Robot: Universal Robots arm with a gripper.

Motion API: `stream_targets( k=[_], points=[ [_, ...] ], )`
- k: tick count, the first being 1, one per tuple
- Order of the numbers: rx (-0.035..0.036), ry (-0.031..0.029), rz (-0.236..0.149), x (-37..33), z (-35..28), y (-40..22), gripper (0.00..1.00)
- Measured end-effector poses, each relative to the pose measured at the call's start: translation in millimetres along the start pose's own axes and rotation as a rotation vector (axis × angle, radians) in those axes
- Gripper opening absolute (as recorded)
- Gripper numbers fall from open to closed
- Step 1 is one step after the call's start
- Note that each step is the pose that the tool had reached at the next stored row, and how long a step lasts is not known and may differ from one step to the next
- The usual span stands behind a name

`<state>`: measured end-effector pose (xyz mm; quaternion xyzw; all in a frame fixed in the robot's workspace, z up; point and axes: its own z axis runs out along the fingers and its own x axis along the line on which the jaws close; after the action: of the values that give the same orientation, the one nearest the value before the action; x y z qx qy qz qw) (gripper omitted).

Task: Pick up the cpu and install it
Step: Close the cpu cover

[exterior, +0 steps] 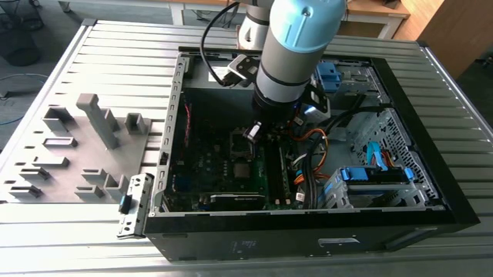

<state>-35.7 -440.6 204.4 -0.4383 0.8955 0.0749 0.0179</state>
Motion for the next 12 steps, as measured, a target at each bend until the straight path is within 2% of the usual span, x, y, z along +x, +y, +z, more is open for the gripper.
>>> stream_targets(
  k=[12],
  points=[
    [0.0008,0.0009,0.000,2.0,2.8,3.5,0.10]
  ],
)
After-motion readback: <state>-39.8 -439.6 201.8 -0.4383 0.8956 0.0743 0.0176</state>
